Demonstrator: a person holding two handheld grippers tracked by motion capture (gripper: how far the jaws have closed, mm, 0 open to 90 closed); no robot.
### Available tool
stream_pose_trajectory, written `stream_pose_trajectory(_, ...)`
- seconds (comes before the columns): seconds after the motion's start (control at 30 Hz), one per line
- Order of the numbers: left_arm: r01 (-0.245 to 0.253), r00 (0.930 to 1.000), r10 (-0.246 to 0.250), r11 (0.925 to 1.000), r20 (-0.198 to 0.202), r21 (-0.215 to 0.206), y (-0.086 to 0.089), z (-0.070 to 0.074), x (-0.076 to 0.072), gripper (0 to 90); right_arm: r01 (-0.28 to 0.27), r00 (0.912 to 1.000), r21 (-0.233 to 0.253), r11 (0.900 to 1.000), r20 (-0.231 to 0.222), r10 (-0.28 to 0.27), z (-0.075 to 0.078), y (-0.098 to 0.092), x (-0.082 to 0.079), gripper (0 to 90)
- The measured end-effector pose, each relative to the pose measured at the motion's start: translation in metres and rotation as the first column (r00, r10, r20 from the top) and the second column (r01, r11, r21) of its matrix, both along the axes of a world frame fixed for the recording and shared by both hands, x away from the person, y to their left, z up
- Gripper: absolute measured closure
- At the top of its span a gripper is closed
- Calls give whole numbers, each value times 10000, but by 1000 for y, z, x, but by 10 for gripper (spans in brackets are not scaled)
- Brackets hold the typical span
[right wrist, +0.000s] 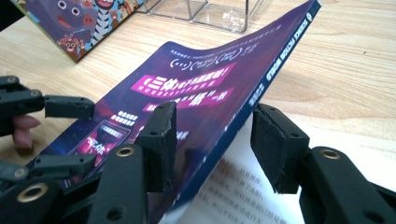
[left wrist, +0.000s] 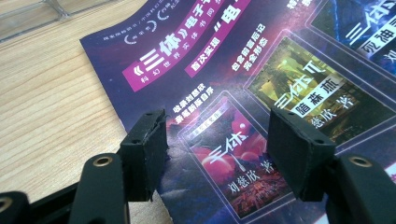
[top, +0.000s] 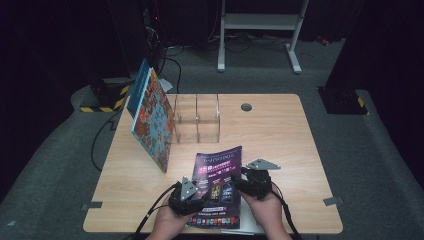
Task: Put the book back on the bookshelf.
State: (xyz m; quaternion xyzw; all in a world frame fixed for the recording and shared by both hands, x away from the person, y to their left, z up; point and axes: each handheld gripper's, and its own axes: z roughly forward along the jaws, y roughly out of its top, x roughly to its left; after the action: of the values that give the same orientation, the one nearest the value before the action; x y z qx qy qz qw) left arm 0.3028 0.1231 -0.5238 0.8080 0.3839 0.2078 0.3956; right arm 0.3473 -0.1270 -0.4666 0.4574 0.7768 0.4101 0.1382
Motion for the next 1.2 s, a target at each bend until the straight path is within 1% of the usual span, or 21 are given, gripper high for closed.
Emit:
stream_pose_trajectory(0.13,-8,10000,8,10000,-3,-2,0,0,0,381,265,9996,93,9996,-66,-265,1,1,7,543)
stream_pose_trajectory(0.2,3,10000,-3,10000,-9,-8,0,0,0,382,367,9993,71,9993,-34,-367,1,1,9,565)
stream_pose_trajectory(0.33,3,10000,-3,10000,12,-1,0,0,0,383,557,9984,147,9983,-131,-556,1,2,13,589)
stream_pose_trajectory(0.47,-14,10000,14,10000,52,23,0,0,-1,384,742,9968,275,9969,-324,-733,1,1,20,563)
stream_pose_trajectory(0.5,-15,10000,15,10000,52,24,0,0,-1,384,809,9960,325,9962,-398,-796,1,1,23,562)
stream_pose_trajectory(0.63,-25,10000,24,10000,70,33,0,0,-1,385,912,9950,382,9951,-452,-895,0,2,31,559)
stream_pose_trajectory(0.73,-18,10000,17,10000,67,27,0,0,-1,385,1053,9928,463,9934,-619,-1024,-1,2,37,556)
stream_pose_trajectory(0.83,-2,10000,2,10000,78,21,0,0,-1,386,1147,9907,548,9919,-797,-1102,-3,2,44,561)
stream_pose_trajectory(0.9,0,10000,0,10000,94,49,0,0,-1,385,1137,9904,565,9919,-853,-1087,-3,3,47,586)
stream_pose_trajectory(0.97,-5,10000,4,10000,93,41,0,0,-1,385,1152,9904,520,9920,-833,-1106,-2,5,47,626)
stream_pose_trajectory(1.07,-26,9999,26,10000,115,11,0,0,-1,384,1116,9923,620,9918,-602,-1079,1,6,46,681)
stream_pose_trajectory(1.2,-18,9999,17,10000,135,26,0,0,-2,383,946,9953,603,9937,-269,-931,4,8,43,709)
